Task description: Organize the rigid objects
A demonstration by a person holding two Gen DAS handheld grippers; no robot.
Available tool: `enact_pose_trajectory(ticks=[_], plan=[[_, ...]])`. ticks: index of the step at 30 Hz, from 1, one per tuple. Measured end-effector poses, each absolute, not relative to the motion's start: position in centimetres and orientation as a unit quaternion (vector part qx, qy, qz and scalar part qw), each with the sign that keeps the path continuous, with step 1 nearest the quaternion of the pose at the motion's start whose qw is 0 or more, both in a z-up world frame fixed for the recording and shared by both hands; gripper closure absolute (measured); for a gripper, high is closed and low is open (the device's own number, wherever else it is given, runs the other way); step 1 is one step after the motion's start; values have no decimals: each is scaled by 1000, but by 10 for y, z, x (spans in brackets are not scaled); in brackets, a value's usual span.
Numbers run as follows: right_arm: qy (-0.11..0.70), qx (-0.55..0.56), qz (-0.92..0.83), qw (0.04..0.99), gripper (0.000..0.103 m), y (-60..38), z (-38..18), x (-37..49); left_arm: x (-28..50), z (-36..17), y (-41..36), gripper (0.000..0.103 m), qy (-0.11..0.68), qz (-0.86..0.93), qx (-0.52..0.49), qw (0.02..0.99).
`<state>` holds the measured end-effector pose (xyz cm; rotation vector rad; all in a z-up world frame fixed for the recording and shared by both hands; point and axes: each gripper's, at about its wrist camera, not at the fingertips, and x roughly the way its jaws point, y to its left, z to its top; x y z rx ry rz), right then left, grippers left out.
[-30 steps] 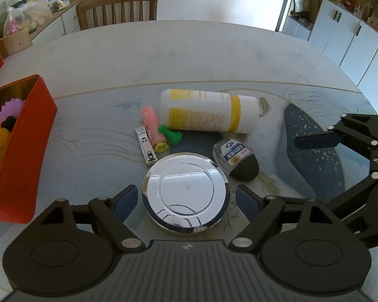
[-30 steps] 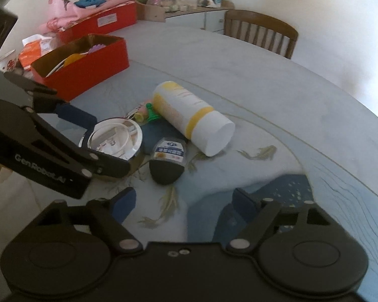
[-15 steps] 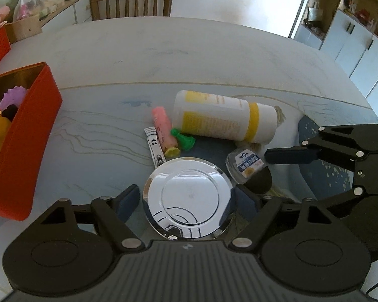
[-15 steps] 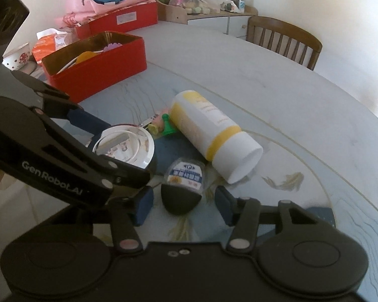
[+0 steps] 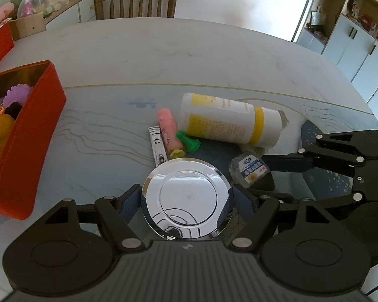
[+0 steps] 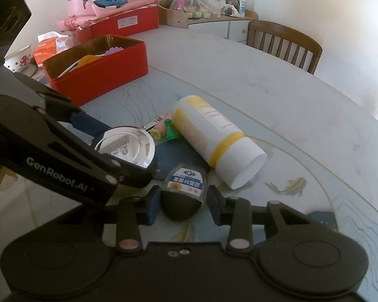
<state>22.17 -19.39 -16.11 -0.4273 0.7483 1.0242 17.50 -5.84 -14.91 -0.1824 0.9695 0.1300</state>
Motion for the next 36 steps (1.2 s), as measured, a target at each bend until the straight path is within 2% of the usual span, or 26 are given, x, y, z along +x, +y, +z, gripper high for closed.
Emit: enact_pose_trajectory(ticks=[14, 36], plan=[[378, -164, 433, 802, 65, -205, -146, 214, 157, -143, -48, 26, 470, 85, -108, 872], [344, -129, 441, 819, 65, -182, -69, 163, 112, -78, -13, 26, 432, 92, -122, 889]])
